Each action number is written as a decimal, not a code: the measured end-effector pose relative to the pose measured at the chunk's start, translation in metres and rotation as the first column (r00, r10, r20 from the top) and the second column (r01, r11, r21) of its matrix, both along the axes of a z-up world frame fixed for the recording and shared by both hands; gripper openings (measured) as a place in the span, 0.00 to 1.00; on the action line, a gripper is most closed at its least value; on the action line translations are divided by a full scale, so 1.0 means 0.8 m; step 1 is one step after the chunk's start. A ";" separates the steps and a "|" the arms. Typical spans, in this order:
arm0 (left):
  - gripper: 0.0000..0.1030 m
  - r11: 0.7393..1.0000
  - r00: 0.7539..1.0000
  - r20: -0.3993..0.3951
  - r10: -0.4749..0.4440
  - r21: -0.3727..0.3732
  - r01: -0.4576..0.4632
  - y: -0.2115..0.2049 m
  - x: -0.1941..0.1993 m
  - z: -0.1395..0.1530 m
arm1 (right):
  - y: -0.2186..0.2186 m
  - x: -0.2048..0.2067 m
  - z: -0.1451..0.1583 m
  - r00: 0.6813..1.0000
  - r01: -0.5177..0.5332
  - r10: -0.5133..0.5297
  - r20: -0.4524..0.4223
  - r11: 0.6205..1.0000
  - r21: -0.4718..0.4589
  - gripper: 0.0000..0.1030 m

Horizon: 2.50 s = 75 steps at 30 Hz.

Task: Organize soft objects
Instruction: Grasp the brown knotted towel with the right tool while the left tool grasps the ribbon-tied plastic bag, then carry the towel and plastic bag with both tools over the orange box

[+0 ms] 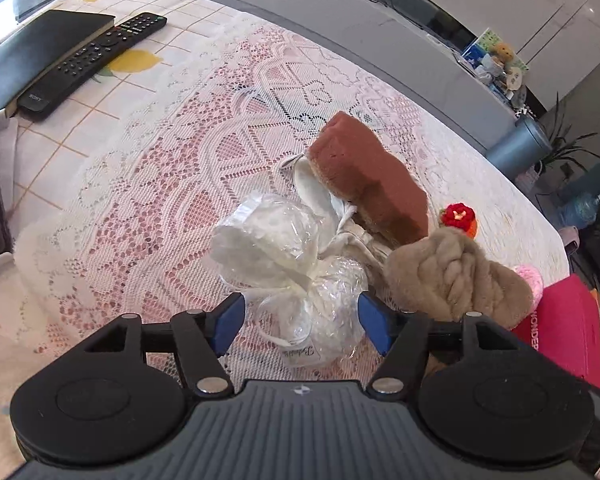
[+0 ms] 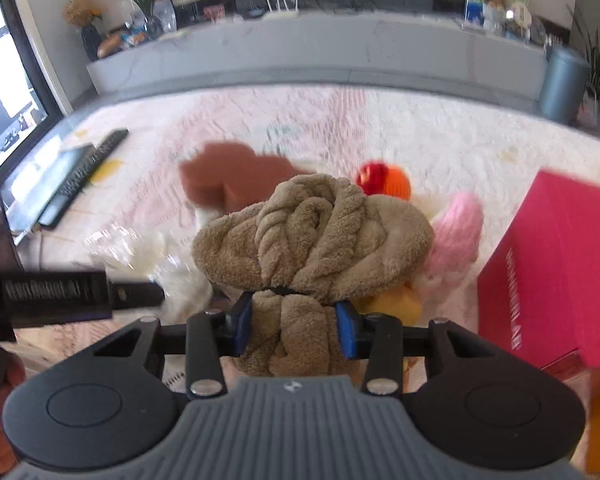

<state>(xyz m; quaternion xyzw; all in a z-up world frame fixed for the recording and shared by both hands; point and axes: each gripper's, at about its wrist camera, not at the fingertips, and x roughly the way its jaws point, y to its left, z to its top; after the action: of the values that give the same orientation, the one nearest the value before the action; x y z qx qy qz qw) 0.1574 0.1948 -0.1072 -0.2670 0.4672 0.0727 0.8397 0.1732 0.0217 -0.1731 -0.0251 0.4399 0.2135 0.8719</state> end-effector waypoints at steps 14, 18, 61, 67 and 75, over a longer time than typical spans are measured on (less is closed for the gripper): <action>0.62 1.000 1.000 0.013 -0.017 -0.026 0.018 -0.016 0.016 -0.023 | 0.004 0.002 -0.018 1.000 -0.017 0.017 0.001 1.000 0.010 0.44; 0.51 0.999 0.998 0.039 -0.049 0.021 0.048 -0.026 0.015 -0.018 | 0.003 0.002 -0.016 1.000 -0.018 0.018 0.001 1.000 0.014 0.44; 0.46 0.883 0.842 0.288 -0.456 0.259 0.391 -0.212 -0.136 0.174 | -0.223 -0.191 0.163 0.940 0.121 -0.157 0.303 0.984 0.135 0.41; 0.46 0.821 0.764 0.307 -0.567 0.282 0.496 -0.273 -0.118 0.190 | -0.284 -0.194 0.178 0.927 0.162 -0.191 0.324 0.980 0.115 0.41; 0.46 0.723 0.666 0.282 -0.690 0.256 0.641 -0.360 -0.057 0.190 | -0.365 -0.157 0.191 0.924 0.223 -0.226 0.309 0.974 0.045 0.41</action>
<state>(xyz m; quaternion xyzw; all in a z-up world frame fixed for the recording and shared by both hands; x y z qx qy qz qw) 0.1120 -0.0929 0.0444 -0.0288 0.3653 -0.2581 0.8939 0.0472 -0.2701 -0.0202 -0.0041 0.2957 0.1078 0.9492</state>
